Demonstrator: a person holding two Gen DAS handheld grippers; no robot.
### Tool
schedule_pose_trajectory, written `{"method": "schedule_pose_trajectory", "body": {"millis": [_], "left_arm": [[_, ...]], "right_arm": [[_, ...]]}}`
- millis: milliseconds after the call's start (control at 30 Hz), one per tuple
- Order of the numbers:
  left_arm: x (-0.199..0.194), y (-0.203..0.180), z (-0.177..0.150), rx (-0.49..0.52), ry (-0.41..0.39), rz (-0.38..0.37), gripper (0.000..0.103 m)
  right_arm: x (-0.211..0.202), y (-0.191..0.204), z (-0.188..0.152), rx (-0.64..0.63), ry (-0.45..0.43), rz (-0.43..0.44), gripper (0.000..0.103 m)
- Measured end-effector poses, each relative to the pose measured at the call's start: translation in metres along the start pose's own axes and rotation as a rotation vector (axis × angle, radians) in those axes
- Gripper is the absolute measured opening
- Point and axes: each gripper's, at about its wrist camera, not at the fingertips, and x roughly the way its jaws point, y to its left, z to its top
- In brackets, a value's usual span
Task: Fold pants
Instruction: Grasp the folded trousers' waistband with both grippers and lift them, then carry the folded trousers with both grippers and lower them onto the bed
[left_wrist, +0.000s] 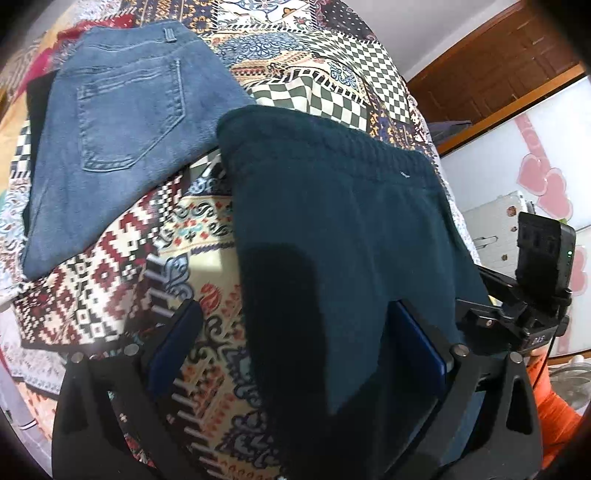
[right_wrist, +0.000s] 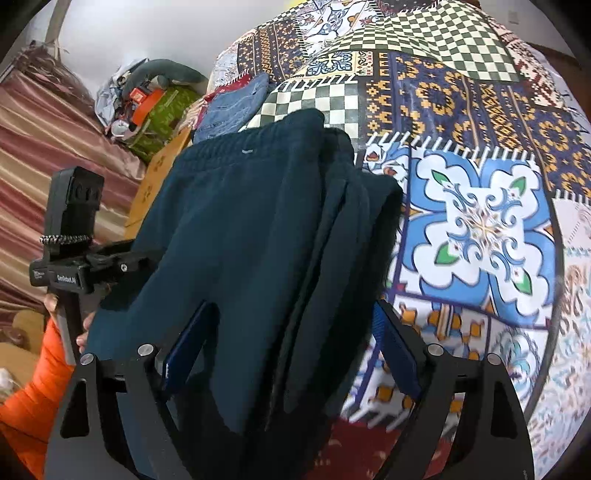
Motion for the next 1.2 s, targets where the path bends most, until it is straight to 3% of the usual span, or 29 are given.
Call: {"method": "schedule_pose_trajectory", "body": {"millis": [100, 167, 200, 300, 367, 467, 567, 967, 1200], "left_arm": [[0.004, -0.005, 0.006, 0.024, 0.002, -0.03, 0.096], [0.005, -0.012, 0.007, 0.04, 0.008, -0.077, 0.084], [0.007, -0.015, 0.008, 0.034, 0.02, -0.104, 0.076], [0.007, -0.027, 0.006, 0.044, 0.023, -0.081, 0.071], [0.004, -0.03, 0.004, 0.041, 0.018, -0.084, 0.065], [-0.009, -0.038, -0.003, 0.06, -0.01, -0.075, 0.046], [-0.034, -0.048, -0.014, 0.102, -0.079, -0.039, 0.034], [-0.169, -0.076, -0.049, 0.215, -0.445, 0.067, 0.028], [-0.235, -0.063, -0.045, 0.21, -0.618, 0.157, 0.028]], "right_arm": [[0.003, 0.0, 0.004, 0.0, 0.005, 0.015, 0.082], [0.002, -0.001, 0.005, 0.009, 0.003, 0.024, 0.077], [0.002, -0.002, 0.006, 0.014, 0.003, 0.026, 0.069], [-0.001, -0.002, 0.007, 0.034, 0.007, 0.055, 0.046], [-0.004, 0.001, 0.006, 0.027, 0.005, 0.056, 0.039], [-0.014, 0.015, 0.003, -0.037, -0.02, 0.01, 0.032], [-0.028, 0.039, -0.002, -0.116, -0.074, -0.043, 0.029], [-0.085, 0.133, 0.013, -0.339, -0.315, -0.085, 0.028], [-0.097, 0.192, 0.033, -0.459, -0.438, -0.074, 0.027]]}}
